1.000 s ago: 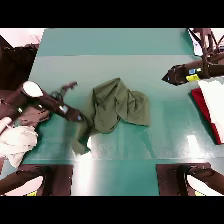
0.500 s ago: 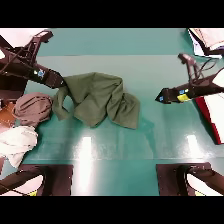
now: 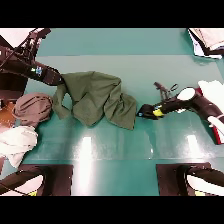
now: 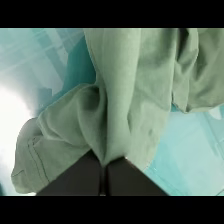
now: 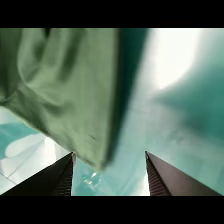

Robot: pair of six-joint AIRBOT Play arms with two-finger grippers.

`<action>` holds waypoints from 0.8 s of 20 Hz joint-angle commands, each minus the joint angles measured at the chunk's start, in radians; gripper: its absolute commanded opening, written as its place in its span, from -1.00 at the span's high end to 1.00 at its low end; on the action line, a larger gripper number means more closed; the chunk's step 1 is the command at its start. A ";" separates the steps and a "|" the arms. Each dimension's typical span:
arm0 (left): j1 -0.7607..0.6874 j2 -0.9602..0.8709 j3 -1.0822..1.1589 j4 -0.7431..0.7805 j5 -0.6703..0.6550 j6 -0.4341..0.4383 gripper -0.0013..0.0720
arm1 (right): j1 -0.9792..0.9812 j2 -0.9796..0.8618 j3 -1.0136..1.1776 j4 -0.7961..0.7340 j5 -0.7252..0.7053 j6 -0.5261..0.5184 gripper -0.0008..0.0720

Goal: Fold the shirts.

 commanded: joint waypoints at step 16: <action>0.001 0.003 0.508 0.237 -0.062 -0.055 0.89 | -0.046 0.364 0.408 -0.117 -0.093 0.029 0.94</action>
